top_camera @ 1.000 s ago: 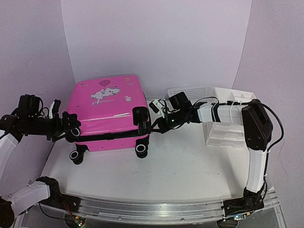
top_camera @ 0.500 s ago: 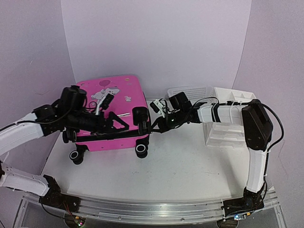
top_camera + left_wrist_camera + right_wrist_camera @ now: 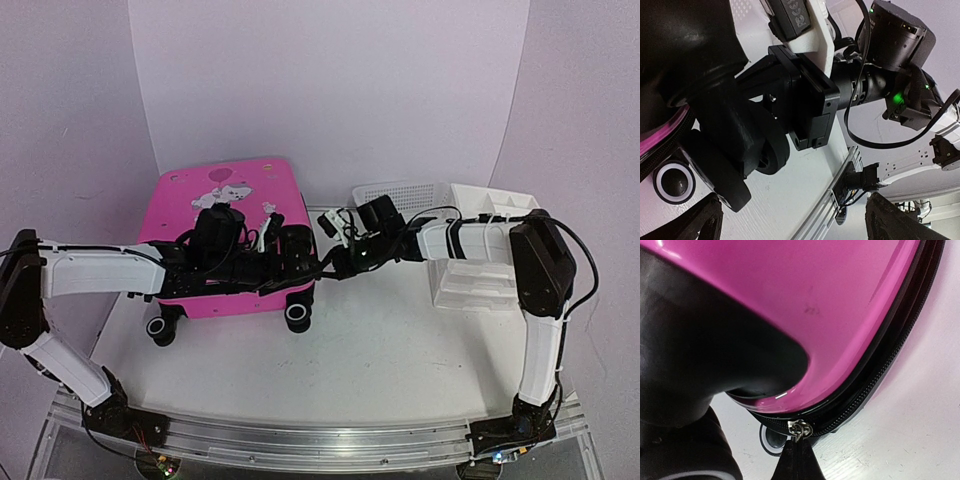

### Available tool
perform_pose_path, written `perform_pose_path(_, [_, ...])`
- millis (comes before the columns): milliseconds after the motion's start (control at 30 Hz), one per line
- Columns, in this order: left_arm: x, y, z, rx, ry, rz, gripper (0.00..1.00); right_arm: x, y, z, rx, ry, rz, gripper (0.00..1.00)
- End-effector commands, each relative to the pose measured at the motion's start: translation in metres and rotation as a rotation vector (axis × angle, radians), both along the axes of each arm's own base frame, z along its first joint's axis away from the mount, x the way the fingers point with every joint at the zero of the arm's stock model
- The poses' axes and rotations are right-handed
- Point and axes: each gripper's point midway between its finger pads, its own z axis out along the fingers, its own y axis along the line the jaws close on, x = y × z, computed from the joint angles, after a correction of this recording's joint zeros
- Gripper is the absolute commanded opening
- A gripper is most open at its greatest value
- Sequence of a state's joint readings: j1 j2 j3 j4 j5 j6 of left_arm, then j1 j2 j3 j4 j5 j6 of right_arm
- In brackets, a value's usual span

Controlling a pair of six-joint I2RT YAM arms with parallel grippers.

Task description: Open, take out, and arrange the luggage

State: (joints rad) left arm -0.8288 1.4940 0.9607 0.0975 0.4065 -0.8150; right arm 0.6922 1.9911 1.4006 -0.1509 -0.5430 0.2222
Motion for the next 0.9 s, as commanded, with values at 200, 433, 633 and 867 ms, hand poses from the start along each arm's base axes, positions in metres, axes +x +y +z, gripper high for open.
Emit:
perform_pose_path(200, [0.026,0.02,-0.015,-0.052,0.062,0.265,0.99,0.007,0.008,0.054,0.116,-0.115,-0.003,0.0])
perform_pose_path(433, [0.029,0.001,-0.01,-0.072,0.058,0.202,1.0,0.007,0.007,0.054,0.116,-0.12,-0.004,0.0])
perform_pose_path(633, [0.035,-0.011,-0.015,-0.093,0.068,0.181,1.0,0.006,0.008,0.058,0.121,-0.125,-0.002,0.0])
perform_pose_path(867, [0.036,-0.009,0.02,-0.153,-0.032,0.171,0.91,0.0,0.007,0.058,0.119,-0.121,0.003,0.0])
